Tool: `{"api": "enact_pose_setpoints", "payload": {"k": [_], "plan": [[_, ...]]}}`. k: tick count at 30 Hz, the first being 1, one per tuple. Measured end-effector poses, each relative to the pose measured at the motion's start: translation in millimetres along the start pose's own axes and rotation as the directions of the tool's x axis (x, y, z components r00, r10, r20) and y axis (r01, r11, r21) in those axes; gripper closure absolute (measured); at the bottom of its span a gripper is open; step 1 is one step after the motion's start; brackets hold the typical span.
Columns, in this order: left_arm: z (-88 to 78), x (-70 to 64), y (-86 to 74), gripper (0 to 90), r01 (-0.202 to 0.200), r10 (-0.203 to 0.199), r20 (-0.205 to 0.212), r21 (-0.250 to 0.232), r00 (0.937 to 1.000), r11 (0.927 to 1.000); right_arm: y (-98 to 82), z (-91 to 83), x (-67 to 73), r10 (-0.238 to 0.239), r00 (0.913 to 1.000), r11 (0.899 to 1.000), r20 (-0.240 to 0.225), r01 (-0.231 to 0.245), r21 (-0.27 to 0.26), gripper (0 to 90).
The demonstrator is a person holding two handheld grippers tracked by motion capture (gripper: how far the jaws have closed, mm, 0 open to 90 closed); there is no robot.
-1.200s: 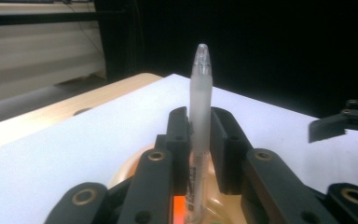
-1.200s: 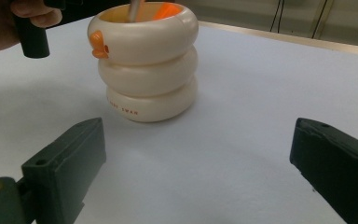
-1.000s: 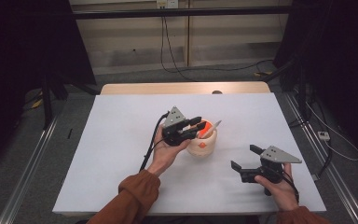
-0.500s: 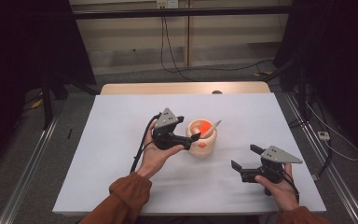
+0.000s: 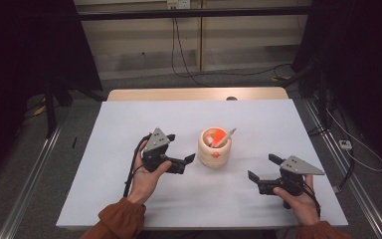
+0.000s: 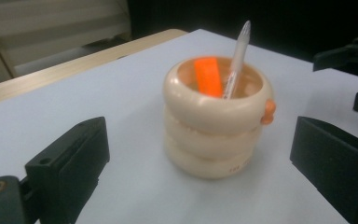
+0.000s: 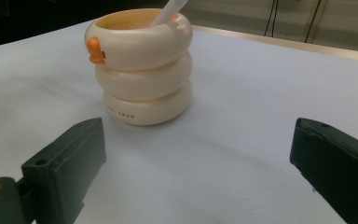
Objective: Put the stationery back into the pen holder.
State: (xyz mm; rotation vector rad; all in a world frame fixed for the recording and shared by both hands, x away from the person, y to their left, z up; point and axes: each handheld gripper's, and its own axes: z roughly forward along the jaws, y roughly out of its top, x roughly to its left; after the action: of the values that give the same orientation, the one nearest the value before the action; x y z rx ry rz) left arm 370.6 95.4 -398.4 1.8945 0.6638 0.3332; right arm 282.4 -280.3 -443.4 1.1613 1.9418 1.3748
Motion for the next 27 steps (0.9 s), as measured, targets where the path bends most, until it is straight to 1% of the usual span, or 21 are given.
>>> {"api": "enact_pose_setpoints", "payload": {"k": [2,6,10,13,15,17,18,19,22,23,25,27], "plan": [[-6.0,-0.7,-4.4,5.0,0.01,-0.01,-0.028,0.012,0.9996,0.9999,-0.1,-0.3,0.2,0.002,1.0,1.0,0.0,-0.002,-0.001,3.2],[-19.4,-1.3,-14.9,5.3,0.024,-0.023,-0.049,0.021,0.9986,0.9995,-0.3,-1.8,0.0,0.006,0.9999,1.0,0.01,-0.006,-0.006,3.3],[-33.4,-0.1,-27.9,5.6,0.046,-0.044,-0.069,0.033,0.9967,0.9984,-1.1,-3.7,-0.1,0.012,0.9997,1.0,0.019,-0.012,-0.007,3.4],[-42.5,-0.6,-35.6,5.8,0.037,-0.033,-0.089,0.05,0.9955,0.9981,-1.6,-5.3,-0.2,0.016,0.9996,1.0,0.024,-0.015,-0.01,3.4],[-49.0,-2.6,-41.3,5.9,0.039,-0.034,-0.105,0.049,0.9939,0.9981,-1.7,-5.2,-0.3,0.016,0.9996,1.0,0.025,-0.016,-0.01,3.4],[-55.5,-5.1,-47.1,6.1,0.038,-0.033,-0.103,0.052,0.9941,0.9979,-1.8,-5.0,0.1,0.016,0.9996,1.0,0.024,-0.016,-0.01,3.4],[-59.1,-6.2,-50.1,6.1,0.033,-0.027,-0.115,0.054,0.993,0.998,-2.0,-4.8,0.2,0.016,0.9996,1.0,0.023,-0.015,-0.009,3.4],[-62.3,-6.7,-53.0,6.1,0.031,-0.025,-0.125,0.05,0.9919,0.9983,-2.3,-4.6,0.0,0.016,0.9996,1.0,0.023,-0.016,-0.008,3.4],[-69.7,-5.2,-60.3,6.0,0.049,-0.047,-0.148,0.009,0.9879,0.9988,-2.8,-4.2,0.1,0.017,0.9996,1.0,0.021,-0.017,-0.006,3.4],[-71.0,-4.4,-61.7,5.9,0.054,-0.053,-0.152,0.006,0.9869,0.9985,-2.8,-4.1,0.3,0.018,0.9996,1.0,0.02,-0.018,-0.007,3.4],[-71.4,-2.3,-62.2,5.6,0.078,-0.077,-0.131,0.006,0.9885,0.9969,-2.7,-4.1,0.6,0.014,0.9998,1.0,0.016,-0.014,-0.01,3.4],[-70.9,-1.8,-62.8,5.7,0.083,-0.083,-0.135,0.0,0.9874,0.9965,-3.3,-3.5,0.6,0.014,0.9997,1.0,0.018,-0.014,-0.008,3.4]]}}
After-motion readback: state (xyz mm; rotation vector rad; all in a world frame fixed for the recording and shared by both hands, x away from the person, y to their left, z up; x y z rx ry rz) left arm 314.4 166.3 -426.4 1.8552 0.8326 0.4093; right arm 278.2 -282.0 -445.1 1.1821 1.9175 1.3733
